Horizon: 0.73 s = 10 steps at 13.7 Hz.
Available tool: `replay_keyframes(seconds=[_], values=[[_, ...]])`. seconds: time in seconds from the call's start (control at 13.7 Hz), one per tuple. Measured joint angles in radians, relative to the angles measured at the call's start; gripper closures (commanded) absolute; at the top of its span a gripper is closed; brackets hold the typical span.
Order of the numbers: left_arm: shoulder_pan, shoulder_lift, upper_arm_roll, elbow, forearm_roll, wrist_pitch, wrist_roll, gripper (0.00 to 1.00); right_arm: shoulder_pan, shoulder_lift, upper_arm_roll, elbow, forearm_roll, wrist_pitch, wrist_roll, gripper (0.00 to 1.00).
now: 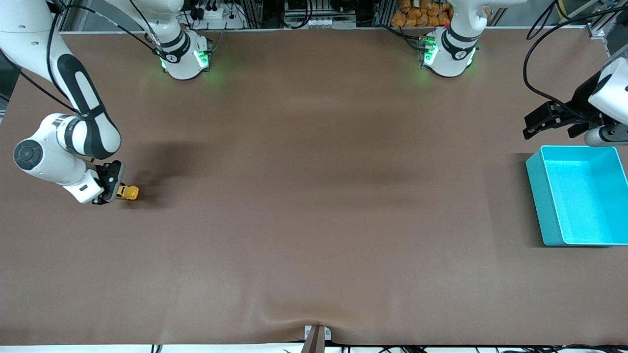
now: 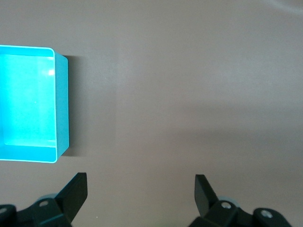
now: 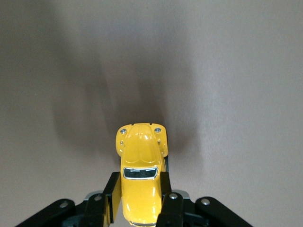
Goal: Wind and store yellow beetle car
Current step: 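Pull the held car backward along the table with the right gripper, then release the car to roll toward the cyan bin, withdraw the right gripper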
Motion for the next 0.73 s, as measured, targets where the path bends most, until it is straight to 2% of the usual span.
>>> replay_keyframes(seconds=[0.15, 0.22, 0.29, 0.36, 0.51, 0.73], values=[[0.0, 0.0, 0.0, 0.0, 0.0, 0.0, 0.0, 0.0, -0.008, 0.001, 0.0, 0.001, 0.0, 0.0, 0.0, 0.62], [0.0, 0.0, 0.0, 0.0, 0.0, 0.0, 0.0, 0.0, -0.009, 0.001, 0.0, 0.001, 0.0, 0.0, 0.0, 0.5], [0.0, 0.0, 0.0, 0.0, 0.0, 0.0, 0.0, 0.0, -0.009, 0.001, 0.0, 0.002, 0.0, -0.001, 0.0, 0.23], [0.0, 0.0, 0.0, 0.0, 0.0, 0.0, 0.0, 0.0, -0.009, 0.004, 0.0, 0.003, 0.0, -0.004, 0.0, 0.0], [0.0, 0.0, 0.0, 0.0, 0.0, 0.0, 0.0, 0.0, -0.016, 0.025, -0.003, 0.014, 0.0, -0.016, 0.0, 0.0], [0.0, 0.0, 0.0, 0.0, 0.0, 0.0, 0.0, 0.0, -0.038, 0.032, -0.005, 0.094, -0.001, -0.138, 0.0, 0.0]])
